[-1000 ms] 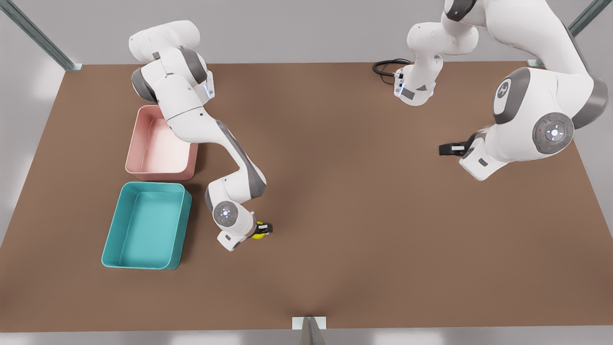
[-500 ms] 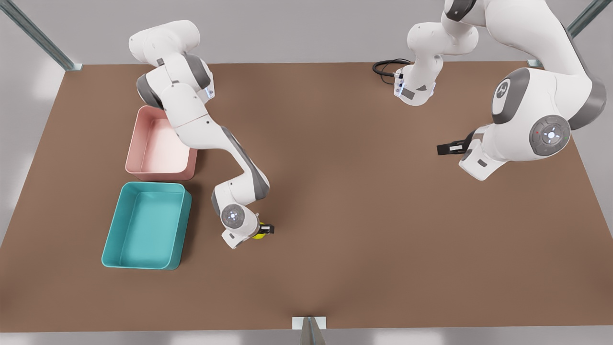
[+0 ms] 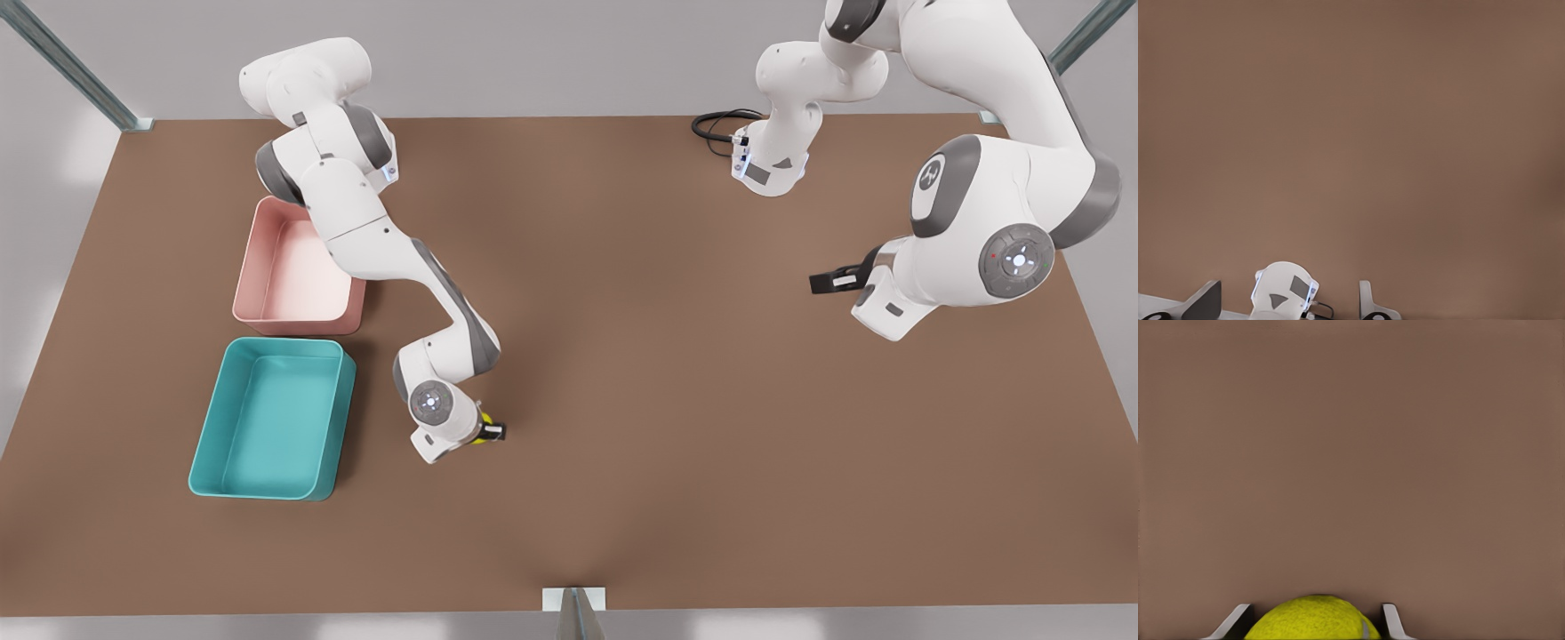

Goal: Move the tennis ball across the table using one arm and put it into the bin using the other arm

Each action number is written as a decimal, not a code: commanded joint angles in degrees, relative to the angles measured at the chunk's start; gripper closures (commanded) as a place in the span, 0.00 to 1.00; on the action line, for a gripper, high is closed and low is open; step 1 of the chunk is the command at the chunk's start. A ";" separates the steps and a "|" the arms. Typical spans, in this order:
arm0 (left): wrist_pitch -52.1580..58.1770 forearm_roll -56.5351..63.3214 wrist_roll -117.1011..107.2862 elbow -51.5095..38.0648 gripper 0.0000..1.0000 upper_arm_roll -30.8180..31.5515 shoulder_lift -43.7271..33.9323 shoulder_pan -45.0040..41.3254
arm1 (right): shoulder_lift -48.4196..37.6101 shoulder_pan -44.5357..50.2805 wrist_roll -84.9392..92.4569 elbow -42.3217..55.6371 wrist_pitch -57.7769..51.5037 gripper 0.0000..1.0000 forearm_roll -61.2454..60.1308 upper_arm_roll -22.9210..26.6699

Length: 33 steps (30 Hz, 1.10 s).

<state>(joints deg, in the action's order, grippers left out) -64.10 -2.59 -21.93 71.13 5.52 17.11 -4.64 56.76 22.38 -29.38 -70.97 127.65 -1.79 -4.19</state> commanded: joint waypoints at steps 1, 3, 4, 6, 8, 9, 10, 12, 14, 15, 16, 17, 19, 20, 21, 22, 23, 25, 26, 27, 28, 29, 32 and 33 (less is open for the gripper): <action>0.03 -0.04 -2.15 -0.02 0.00 0.02 -0.06 -0.02 | -0.16 -0.14 -1.21 0.39 0.23 0.23 -0.05 -0.03; 0.03 0.04 -2.15 -0.02 0.00 0.02 0.11 -0.02 | -0.33 -0.41 -0.59 0.39 0.14 0.23 -0.23 -0.03; 0.03 0.13 -2.15 -0.02 0.00 -0.07 0.38 -0.02 | -0.42 -0.58 -0.59 0.39 0.14 0.23 -0.23 -0.03; 0.03 0.04 -2.15 -0.02 0.00 0.02 0.38 -0.02 | -0.68 -0.84 -0.15 0.57 0.05 0.24 -0.49 -0.03; 0.03 0.04 -2.15 -0.02 0.00 0.02 0.38 -0.02 | -1.56 -1.63 1.60 0.48 -0.56 0.25 -0.40 -0.12; 0.03 0.04 -2.15 -0.02 0.00 -0.07 0.46 -0.02 | -3.31 -2.07 2.92 -0.57 -1.52 0.25 -0.32 -0.21; 0.03 0.04 -2.15 -0.02 0.00 0.02 0.46 -0.02 | -4.54 -2.69 3.89 -0.75 -3.98 0.25 -0.40 -0.29; 0.03 0.04 -2.15 -0.02 0.00 0.02 0.73 -0.02 | -10.61 -4.45 7.58 -4.61 -10.49 0.25 -0.14 -0.12; 0.03 -0.04 -2.06 -0.02 0.00 0.02 0.73 0.07 | -15.71 -8.14 16.01 -6.20 -18.14 0.25 0.12 0.15; 0.03 -0.04 -2.06 -0.02 0.00 0.02 0.73 0.07 | -17.73 -10.50 20.93 -6.11 -22.17 0.25 2.13 0.23; 0.03 -0.04 -2.06 -0.02 0.00 0.02 0.73 0.07 | -18.87 -12.26 24.18 -6.11 -24.63 0.25 3.46 0.23; 0.03 -0.04 -2.06 -0.02 0.00 0.02 0.73 0.07 | -20.28 -15.52 30.78 -6.11 -27.02 0.25 6.01 0.23; 0.03 -0.04 -2.06 -0.02 0.00 0.02 0.73 0.07 | -20.72 -20.88 41.94 -6.11 -27.19 0.25 8.12 0.32; 0.03 -0.04 -1.98 -0.02 0.00 0.02 0.73 0.07 | -20.11 -23.25 45.99 -6.02 -27.19 0.25 9.09 0.32; 0.11 -0.04 -1.98 -0.02 0.00 -0.07 0.73 0.07 | -19.49 -24.31 47.05 -6.02 -27.19 0.25 11.11 0.41; 0.11 0.04 -2.06 -0.02 0.00 0.02 0.73 0.07 | -18.71 -24.66 47.75 -6.02 -27.19 0.25 11.46 0.50; 0.11 0.04 -1.98 -0.02 0.00 0.02 0.73 0.07 | -17.30 -25.72 47.75 -6.02 -27.11 0.25 11.46 0.41; 0.11 0.04 -1.98 -0.02 0.00 0.02 0.73 0.07 | -16.24 -25.81 46.87 -6.55 -27.11 0.00 10.67 0.41; 0.11 -0.04 -1.98 -0.02 0.00 -0.07 0.73 0.07 | -16.24 -25.81 46.69 -6.55 -27.11 0.00 10.67 0.41; 0.11 -0.04 -1.98 -0.02 0.00 0.02 0.73 0.07 | -16.15 -25.72 46.69 -6.55 -27.02 0.00 10.58 0.41; 0.11 -0.04 -1.98 -0.02 0.00 0.02 0.73 0.07 | -15.89 -25.72 46.61 -6.55 -27.02 0.00 10.58 0.41; 0.11 0.04 -1.98 -0.02 0.00 0.02 0.73 -0.02 | -15.89 -25.72 46.52 -6.55 -27.02 0.00 10.32 0.41; 0.11 0.22 -1.89 -0.11 0.00 0.02 0.73 0.07 | -16.50 -24.93 37.56 -2.60 -33.52 0.00 7.50 -0.03; 0.03 0.22 -1.80 -0.11 0.00 -0.07 0.73 0.16 | -17.29 -24.58 37.64 -2.33 -35.45 0.00 8.47 0.32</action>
<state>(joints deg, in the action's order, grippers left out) -64.03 -2.52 -23.63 71.06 5.46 17.91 -4.52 39.02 -2.16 -1.01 -73.65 98.21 6.94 -4.11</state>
